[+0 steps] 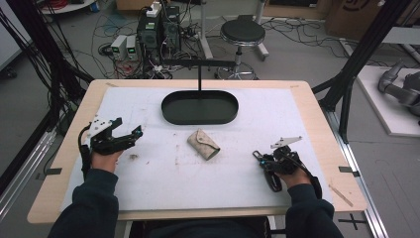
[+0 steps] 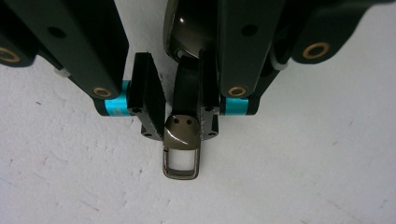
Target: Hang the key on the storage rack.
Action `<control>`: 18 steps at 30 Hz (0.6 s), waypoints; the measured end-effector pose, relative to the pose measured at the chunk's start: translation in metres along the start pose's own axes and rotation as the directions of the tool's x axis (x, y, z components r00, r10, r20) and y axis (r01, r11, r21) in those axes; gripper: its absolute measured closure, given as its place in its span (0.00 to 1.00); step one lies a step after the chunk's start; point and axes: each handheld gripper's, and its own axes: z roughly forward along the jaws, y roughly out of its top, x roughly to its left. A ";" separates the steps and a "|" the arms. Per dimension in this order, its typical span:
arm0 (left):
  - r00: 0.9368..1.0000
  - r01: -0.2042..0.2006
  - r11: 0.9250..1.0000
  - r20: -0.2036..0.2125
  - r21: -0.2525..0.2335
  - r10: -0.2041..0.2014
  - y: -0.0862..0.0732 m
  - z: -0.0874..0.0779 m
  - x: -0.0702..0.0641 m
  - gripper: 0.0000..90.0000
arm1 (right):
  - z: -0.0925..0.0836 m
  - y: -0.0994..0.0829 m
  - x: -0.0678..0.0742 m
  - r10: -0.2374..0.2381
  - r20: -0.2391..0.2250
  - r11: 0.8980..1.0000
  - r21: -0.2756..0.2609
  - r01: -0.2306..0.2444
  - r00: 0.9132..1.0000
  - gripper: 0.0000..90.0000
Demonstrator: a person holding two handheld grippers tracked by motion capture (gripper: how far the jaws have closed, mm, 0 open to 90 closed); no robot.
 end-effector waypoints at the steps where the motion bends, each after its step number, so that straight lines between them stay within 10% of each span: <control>1: 1.000 -0.001 1.000 0.000 0.000 0.001 0.000 0.000 0.000 0.19 | 0.000 0.001 0.001 -0.005 0.006 1.000 0.004 0.005 1.000 0.83; 15: 1.000 -0.009 1.000 0.003 0.008 0.009 0.000 0.001 -0.001 0.20 | 0.026 0.037 -0.015 -0.038 0.100 0.999 -0.016 0.040 0.994 0.91; 18: 1.000 -0.004 1.000 -0.003 0.005 0.004 0.000 0.000 0.000 0.20 | 0.026 0.040 -0.017 -0.008 0.106 1.000 -0.029 0.011 0.994 0.79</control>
